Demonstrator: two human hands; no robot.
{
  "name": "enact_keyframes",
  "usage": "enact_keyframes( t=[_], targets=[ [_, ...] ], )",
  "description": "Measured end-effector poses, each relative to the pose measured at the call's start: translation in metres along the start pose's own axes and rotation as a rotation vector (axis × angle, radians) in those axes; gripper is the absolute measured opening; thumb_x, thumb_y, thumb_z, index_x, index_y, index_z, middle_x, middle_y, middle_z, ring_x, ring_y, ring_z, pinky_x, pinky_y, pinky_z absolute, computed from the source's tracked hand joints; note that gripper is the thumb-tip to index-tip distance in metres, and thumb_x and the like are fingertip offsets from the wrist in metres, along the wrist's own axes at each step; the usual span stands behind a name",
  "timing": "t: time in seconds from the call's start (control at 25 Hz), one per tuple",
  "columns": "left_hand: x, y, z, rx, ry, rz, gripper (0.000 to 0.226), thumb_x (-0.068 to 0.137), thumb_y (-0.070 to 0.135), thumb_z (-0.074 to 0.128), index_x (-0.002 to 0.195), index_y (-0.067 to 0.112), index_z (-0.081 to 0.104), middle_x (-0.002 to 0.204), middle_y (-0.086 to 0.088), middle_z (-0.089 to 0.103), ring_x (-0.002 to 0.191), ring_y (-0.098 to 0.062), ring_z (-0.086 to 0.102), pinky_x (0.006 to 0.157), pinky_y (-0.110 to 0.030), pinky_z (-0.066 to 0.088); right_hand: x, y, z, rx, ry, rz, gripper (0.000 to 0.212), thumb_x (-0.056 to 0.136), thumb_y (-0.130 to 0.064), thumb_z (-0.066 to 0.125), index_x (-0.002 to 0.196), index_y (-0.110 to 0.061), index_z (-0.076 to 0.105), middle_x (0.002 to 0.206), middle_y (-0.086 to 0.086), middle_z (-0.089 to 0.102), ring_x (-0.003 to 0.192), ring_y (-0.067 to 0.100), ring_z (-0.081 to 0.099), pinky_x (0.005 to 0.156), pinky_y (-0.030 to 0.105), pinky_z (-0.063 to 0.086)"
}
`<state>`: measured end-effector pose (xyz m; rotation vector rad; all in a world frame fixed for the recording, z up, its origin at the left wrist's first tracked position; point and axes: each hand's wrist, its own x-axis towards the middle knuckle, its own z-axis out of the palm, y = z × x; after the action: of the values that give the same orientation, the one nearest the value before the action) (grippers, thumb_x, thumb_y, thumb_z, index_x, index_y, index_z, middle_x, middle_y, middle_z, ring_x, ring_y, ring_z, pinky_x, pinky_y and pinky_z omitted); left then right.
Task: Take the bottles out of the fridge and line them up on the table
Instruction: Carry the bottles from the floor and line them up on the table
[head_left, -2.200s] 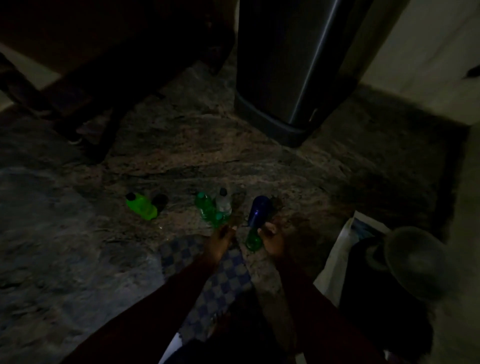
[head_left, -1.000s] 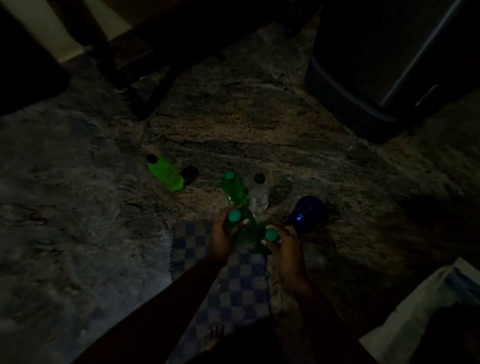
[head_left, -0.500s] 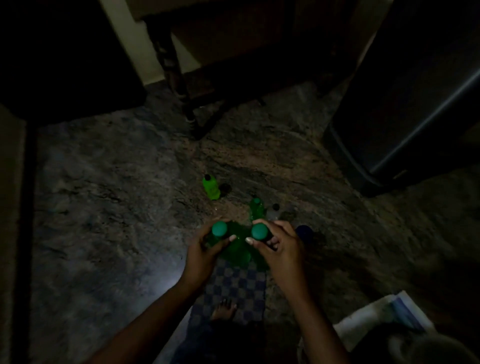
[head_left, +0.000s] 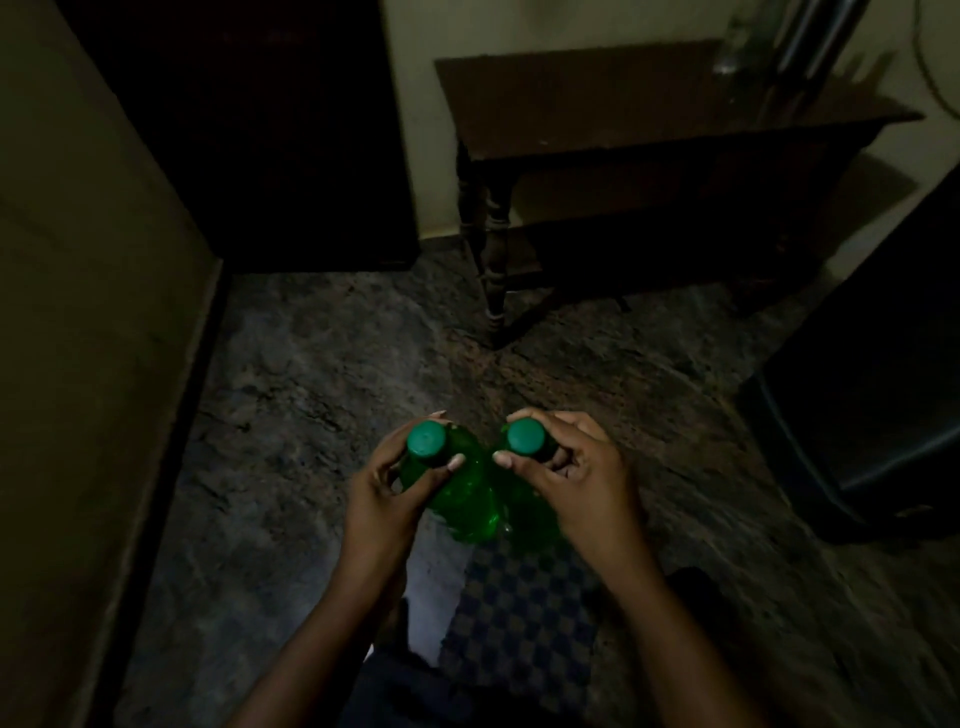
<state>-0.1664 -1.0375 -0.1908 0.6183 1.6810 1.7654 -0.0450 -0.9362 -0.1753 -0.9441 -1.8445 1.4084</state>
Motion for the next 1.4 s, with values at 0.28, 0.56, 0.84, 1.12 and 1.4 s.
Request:
enact_keyframes(
  t=[0.28,0.56,0.84,1.12,1.4],
  targets=[
    [0.128,0.036,-0.108,-0.033,0.017,0.053,0.036,0.062,0.003,0.073,0.093,0.021,0.07,0.093,0.003,0.074,0.09,-0.008,0.068,0.07,-0.015,0.053,0.111,-0.029,0.121,-0.035,-0.047,-0.003,0.036,0.067,-0.015,0.079,0.101,-0.022,0.068,0.101,0.012,0.06,0.082,0.024,0.058,0.067,0.009,0.043],
    [0.271,0.074,-0.158,-0.021,-0.156,0.085,0.033,0.068,-0.001,0.07,0.096,0.016,0.068,0.087,0.01,0.076,0.085,-0.002,0.068,0.068,-0.013,0.052,0.226,-0.062,0.188,-0.051,-0.005,-0.019,0.03,0.07,-0.017,0.077,0.094,-0.03,0.064,0.081,-0.007,0.049,0.058,0.001,0.049,0.055,0.01,0.042],
    [0.426,0.101,-0.097,-0.039,-0.301,0.092,0.038,0.057,0.012,0.073,0.095,0.014,0.07,0.088,0.003,0.075,0.086,-0.011,0.069,0.069,-0.019,0.055,0.37,-0.063,0.161,-0.045,0.17,-0.049,0.03,0.073,-0.019,0.075,0.097,-0.032,0.063,0.078,-0.004,0.051,0.047,-0.005,0.049,0.052,0.014,0.044],
    [0.58,0.143,0.027,-0.065,-0.468,0.105,0.039,0.059,0.011,0.073,0.097,0.012,0.07,0.091,0.001,0.075,0.087,-0.013,0.069,0.074,-0.024,0.058,0.52,-0.079,0.073,-0.072,0.323,-0.05,0.024,0.073,-0.025,0.075,0.092,-0.036,0.066,0.069,-0.006,0.05,0.047,-0.002,0.049,0.056,0.017,0.043],
    [0.701,0.178,0.156,-0.067,-0.621,0.121,0.031,0.072,0.002,0.068,0.101,0.013,0.068,0.094,0.0,0.073,0.084,-0.01,0.069,0.072,-0.021,0.058,0.646,-0.085,-0.024,-0.124,0.467,-0.091,0.033,0.074,-0.025,0.074,0.106,-0.025,0.067,0.07,-0.011,0.052,0.05,-0.007,0.051,0.053,0.009,0.043]
  ],
)
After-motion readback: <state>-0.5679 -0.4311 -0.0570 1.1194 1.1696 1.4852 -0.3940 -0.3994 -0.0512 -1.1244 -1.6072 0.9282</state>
